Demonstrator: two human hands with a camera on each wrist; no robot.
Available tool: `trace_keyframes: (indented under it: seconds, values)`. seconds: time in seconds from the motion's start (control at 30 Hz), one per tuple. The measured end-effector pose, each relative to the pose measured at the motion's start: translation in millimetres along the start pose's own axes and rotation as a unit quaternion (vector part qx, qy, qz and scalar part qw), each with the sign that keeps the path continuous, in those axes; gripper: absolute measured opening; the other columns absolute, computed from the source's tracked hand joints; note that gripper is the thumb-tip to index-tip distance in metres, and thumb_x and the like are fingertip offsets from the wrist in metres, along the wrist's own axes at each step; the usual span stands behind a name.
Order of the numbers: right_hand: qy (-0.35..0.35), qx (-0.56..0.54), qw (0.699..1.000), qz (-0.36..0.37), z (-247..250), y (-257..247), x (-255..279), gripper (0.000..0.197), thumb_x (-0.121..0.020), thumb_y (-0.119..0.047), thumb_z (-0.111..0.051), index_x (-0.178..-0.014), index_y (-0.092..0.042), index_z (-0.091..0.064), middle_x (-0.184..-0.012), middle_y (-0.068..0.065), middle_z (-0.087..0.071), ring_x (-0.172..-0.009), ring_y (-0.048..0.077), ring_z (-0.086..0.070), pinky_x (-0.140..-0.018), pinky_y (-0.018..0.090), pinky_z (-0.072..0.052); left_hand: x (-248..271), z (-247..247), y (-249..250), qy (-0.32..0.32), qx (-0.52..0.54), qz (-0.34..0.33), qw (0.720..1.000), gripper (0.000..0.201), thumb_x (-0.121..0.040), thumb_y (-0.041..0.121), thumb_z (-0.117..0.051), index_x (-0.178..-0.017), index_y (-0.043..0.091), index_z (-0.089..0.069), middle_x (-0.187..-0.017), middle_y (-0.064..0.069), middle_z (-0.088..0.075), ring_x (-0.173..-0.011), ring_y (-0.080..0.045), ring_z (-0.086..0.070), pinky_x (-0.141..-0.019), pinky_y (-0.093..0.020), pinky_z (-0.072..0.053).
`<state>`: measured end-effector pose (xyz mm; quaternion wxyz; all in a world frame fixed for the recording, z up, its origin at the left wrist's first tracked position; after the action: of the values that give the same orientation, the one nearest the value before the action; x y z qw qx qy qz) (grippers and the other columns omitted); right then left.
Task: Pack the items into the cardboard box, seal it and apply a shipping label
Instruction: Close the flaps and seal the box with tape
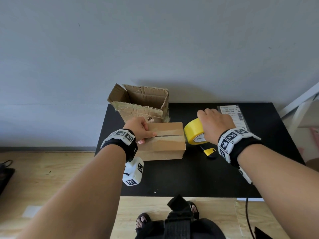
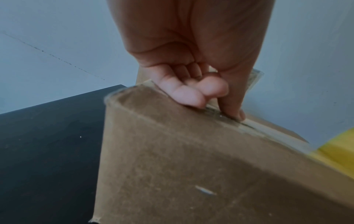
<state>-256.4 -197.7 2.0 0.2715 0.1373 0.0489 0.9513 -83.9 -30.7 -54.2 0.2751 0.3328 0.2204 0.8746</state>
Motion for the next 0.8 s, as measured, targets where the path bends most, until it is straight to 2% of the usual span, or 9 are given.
trace_keyframes:
  seconds: [0.2,0.37,0.43,0.5,0.57,0.67,0.7,0.8]
  values:
    - [0.007,-0.011,1.0,-0.004,-6,2,-8,0.05,-0.072,-0.019,-0.075,-0.106,-0.02,-0.039,-0.097,0.0,-0.044,-0.083,0.016,-0.04,-0.063,0.031,-0.04,1,0,4,-0.001,-0.027,0.001,1.0,0.034,-0.077,0.037,-0.077,-0.082,0.017,-0.05,-0.056,0.0,-0.067,-0.049,-0.012,-0.062,-0.061,-0.026,-0.053]
    - [-0.011,-0.048,0.999,-0.017,-22,9,-11,0.047,-0.076,-0.014,-0.073,-0.107,-0.018,-0.039,-0.098,0.001,-0.049,-0.083,0.017,-0.043,-0.065,0.032,-0.044,6,-3,17,0.007,-0.109,-0.001,0.994,0.053,-0.066,0.055,-0.079,-0.085,0.018,-0.046,-0.066,-0.001,-0.069,-0.058,-0.014,-0.062,-0.074,-0.035,-0.057]
    - [-0.022,-0.062,0.998,-0.021,-28,10,-10,0.048,-0.076,-0.017,-0.074,-0.108,-0.018,-0.039,-0.099,0.0,-0.049,-0.084,0.017,-0.042,-0.069,0.033,-0.048,8,-4,25,-0.004,-0.174,0.003,0.985,0.057,-0.069,0.058,-0.075,-0.097,0.015,-0.049,-0.077,-0.003,-0.071,-0.068,-0.016,-0.065,-0.081,-0.035,-0.055]
    - [-0.029,-0.072,0.997,-0.023,-30,10,-11,0.048,-0.076,-0.019,-0.075,-0.109,-0.018,-0.04,-0.099,0.0,-0.048,-0.085,0.017,-0.042,-0.069,0.033,-0.048,9,-6,34,-0.022,-0.229,0.006,0.973,0.065,-0.073,0.057,-0.073,-0.115,0.012,-0.051,-0.098,-0.006,-0.07,-0.091,-0.022,-0.067,-0.088,-0.037,-0.053]
    - [-0.035,-0.072,0.997,-0.018,-28,10,-13,0.047,-0.076,-0.016,-0.074,-0.109,-0.017,-0.04,-0.102,0.002,-0.05,-0.086,0.018,-0.043,-0.068,0.032,-0.045,9,-9,52,-0.032,-0.283,-0.018,0.959,0.061,-0.077,0.048,-0.073,-0.121,0.013,-0.051,-0.112,-0.006,-0.065,-0.104,-0.025,-0.062,-0.092,-0.038,-0.05]
    - [-0.04,-0.068,0.997,-0.011,-25,9,-14,0.048,-0.077,-0.011,-0.072,-0.111,-0.015,-0.04,-0.105,0.004,-0.049,-0.092,0.02,-0.048,-0.068,0.032,-0.041,10,-26,92,-0.048,-0.337,-0.08,0.937,0.054,-0.078,0.028,-0.077,-0.123,0.014,-0.049,-0.121,-0.007,-0.059,-0.107,-0.026,-0.058,-0.091,-0.037,-0.05]
    - [-0.039,-0.068,0.997,-0.011,-25,8,-13,0.048,-0.077,-0.01,-0.072,-0.112,-0.015,-0.04,-0.106,0.004,-0.049,-0.095,0.021,-0.049,-0.068,0.032,-0.041,12,-35,105,-0.056,-0.344,-0.096,0.932,0.058,-0.077,0.028,-0.077,-0.125,0.016,-0.047,-0.123,-0.007,-0.055,-0.108,-0.026,-0.057,-0.091,-0.038,-0.05]
    - [-0.035,-0.072,0.997,-0.012,-27,9,-11,0.048,-0.076,-0.009,-0.071,-0.113,-0.016,-0.04,-0.108,0.004,-0.049,-0.098,0.021,-0.051,-0.067,0.032,-0.041,17,-64,125,-0.091,-0.356,-0.109,0.923,0.089,-0.067,0.048,-0.082,-0.138,0.021,-0.035,-0.133,-0.007,-0.043,-0.116,-0.029,-0.052,-0.093,-0.045,-0.05]
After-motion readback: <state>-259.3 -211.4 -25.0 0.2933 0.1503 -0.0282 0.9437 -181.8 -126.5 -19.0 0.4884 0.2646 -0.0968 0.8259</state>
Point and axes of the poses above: each hand's wrist, its own x-axis away from the middle knuckle, its own z-axis out of the back of the hand, y = z × x, the point moved 8 cm from there along -x, towards the middle knuckle
